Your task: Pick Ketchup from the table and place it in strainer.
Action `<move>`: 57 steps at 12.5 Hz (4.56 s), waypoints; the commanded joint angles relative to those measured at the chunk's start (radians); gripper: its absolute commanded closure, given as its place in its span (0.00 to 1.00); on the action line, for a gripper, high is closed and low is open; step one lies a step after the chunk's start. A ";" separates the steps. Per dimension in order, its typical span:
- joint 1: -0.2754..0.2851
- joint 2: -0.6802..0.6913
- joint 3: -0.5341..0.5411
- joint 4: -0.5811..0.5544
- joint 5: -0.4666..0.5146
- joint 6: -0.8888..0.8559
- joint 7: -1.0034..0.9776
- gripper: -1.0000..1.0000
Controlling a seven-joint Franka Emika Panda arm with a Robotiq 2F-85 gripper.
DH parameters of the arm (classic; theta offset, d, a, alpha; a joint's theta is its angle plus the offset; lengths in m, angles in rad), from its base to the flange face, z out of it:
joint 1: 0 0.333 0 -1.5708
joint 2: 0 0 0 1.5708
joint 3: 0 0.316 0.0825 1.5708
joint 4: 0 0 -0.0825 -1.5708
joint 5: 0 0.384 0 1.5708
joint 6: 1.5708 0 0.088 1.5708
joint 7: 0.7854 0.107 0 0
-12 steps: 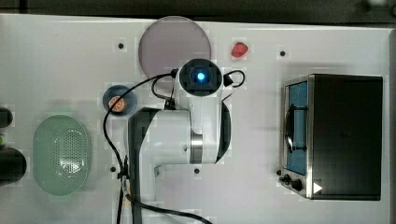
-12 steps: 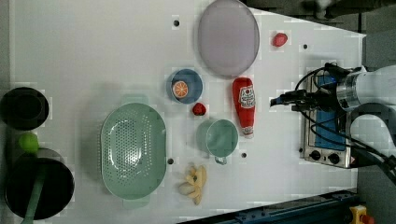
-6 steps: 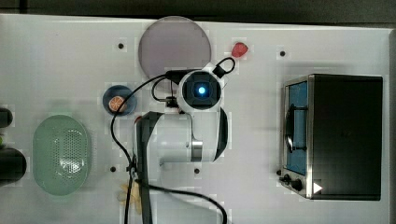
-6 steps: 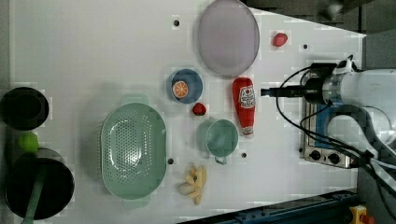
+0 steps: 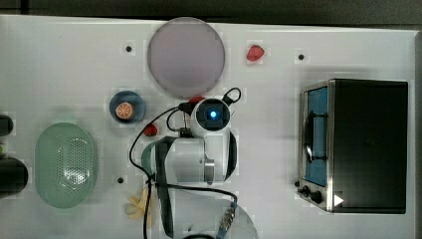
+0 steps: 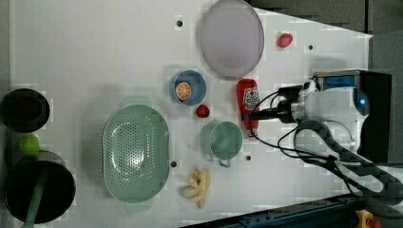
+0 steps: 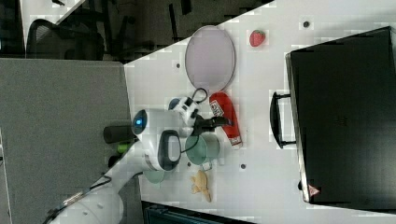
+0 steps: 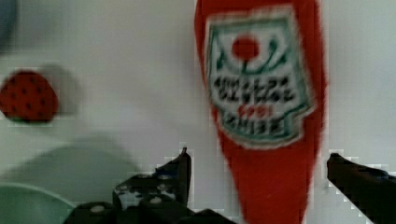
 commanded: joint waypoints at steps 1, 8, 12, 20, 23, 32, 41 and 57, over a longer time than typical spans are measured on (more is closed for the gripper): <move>0.002 0.016 0.001 0.013 -0.020 0.072 -0.050 0.00; 0.004 0.048 -0.004 0.000 -0.020 0.129 -0.046 0.00; 0.009 0.044 -0.001 0.012 -0.021 0.132 -0.046 0.39; 0.017 -0.249 0.035 0.052 -0.019 -0.170 0.032 0.39; 0.022 -0.390 0.076 0.096 -0.018 -0.338 0.063 0.39; 0.065 -0.480 0.369 0.173 0.053 -0.563 0.607 0.39; 0.092 -0.146 0.613 0.171 0.058 -0.148 0.990 0.39; -0.144 -0.404 0.544 0.219 -0.016 -0.450 1.130 0.00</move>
